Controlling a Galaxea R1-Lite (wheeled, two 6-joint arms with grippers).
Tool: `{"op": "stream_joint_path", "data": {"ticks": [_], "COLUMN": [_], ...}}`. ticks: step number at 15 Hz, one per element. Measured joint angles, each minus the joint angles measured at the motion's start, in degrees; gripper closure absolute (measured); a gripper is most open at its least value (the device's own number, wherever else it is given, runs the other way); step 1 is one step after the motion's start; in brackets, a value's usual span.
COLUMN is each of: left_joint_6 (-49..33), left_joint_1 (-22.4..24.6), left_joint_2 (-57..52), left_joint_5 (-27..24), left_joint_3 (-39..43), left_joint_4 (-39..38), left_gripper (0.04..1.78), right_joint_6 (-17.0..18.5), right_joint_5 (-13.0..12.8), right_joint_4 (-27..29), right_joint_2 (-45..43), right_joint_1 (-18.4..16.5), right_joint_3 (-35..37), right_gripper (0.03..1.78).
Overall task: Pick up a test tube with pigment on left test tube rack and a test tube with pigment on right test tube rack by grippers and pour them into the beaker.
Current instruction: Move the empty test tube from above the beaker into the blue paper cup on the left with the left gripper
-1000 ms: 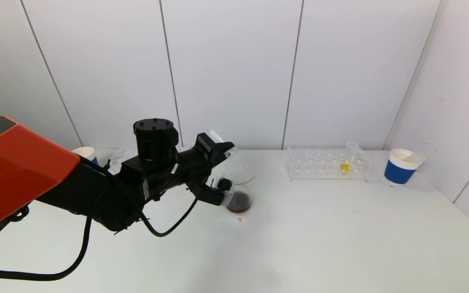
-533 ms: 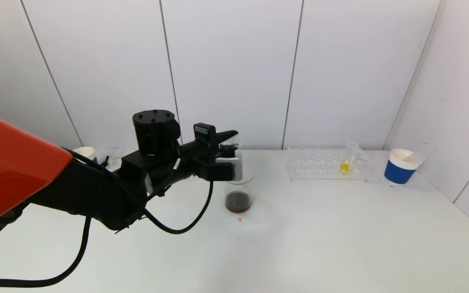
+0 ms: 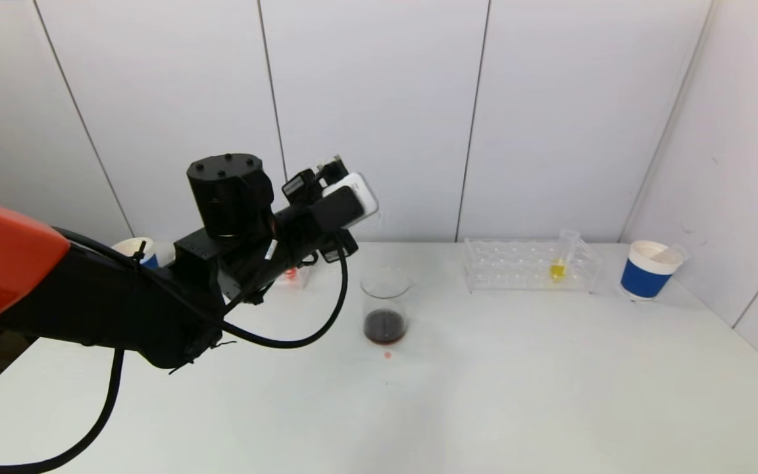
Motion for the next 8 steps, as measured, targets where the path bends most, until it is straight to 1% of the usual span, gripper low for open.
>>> {"op": "stream_joint_path", "data": {"ticks": [4,8], "left_joint_6": [-9.01,-14.91], "left_joint_1": [-0.06,-0.01], "left_joint_2": [-1.57,-3.06], "left_joint_5": [7.84,16.77], "left_joint_3": [-0.33,-3.95], "left_joint_4": [0.96,6.47], "left_gripper": [1.39,1.39], "right_joint_6": [-0.02,0.00], "right_joint_5": [0.00,0.00], "right_joint_4": [-0.01,-0.01], "right_joint_2": [0.00,0.00], "right_joint_1": [0.00,0.00], "right_joint_3": [0.00,0.00], "right_gripper": [0.04,0.04]}}
